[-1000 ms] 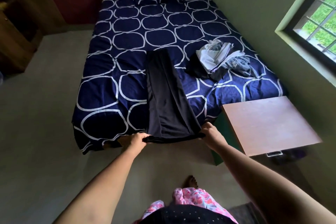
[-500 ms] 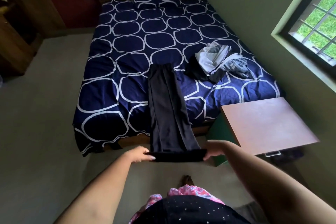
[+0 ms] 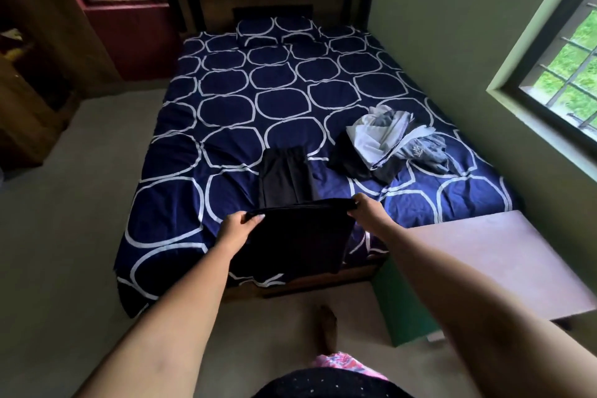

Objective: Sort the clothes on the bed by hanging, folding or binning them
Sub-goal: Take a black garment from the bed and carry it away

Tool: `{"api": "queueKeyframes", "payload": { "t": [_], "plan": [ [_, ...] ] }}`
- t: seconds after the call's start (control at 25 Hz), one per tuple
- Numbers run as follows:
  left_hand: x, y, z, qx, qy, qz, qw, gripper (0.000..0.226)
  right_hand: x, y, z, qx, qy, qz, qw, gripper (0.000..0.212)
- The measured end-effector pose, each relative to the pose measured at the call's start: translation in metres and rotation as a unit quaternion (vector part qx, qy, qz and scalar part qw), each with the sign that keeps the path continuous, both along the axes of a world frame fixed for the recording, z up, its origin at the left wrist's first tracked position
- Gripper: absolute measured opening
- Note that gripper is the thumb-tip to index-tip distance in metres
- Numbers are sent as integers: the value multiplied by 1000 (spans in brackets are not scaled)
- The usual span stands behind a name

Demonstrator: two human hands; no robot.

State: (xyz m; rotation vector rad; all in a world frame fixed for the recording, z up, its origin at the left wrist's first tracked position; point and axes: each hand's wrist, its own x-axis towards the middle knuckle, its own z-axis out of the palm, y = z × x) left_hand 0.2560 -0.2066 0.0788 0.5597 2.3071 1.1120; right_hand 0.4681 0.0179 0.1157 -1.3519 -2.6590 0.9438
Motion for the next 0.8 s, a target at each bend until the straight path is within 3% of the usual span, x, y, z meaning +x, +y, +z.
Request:
{"api": "queueKeyframes", "payload": {
  "t": [0.2,0.48,0.68,0.8],
  "plan": [
    [-52,80,1,1,1,47,999,29,-68,84,-14,-16,16,-11,1000,29],
    [-128,168,-18,-49,22,146,988,46,-169,177,-38,-74,65,-30,995,27],
    [-177,223,-32,23,-85,237,968,34,-228,210,-62,-103,77,-85,988,14],
    [-205,259,-49,59,-114,265,956,36,-258,232,-84,-114,92,-134,980,17]
  ]
}}
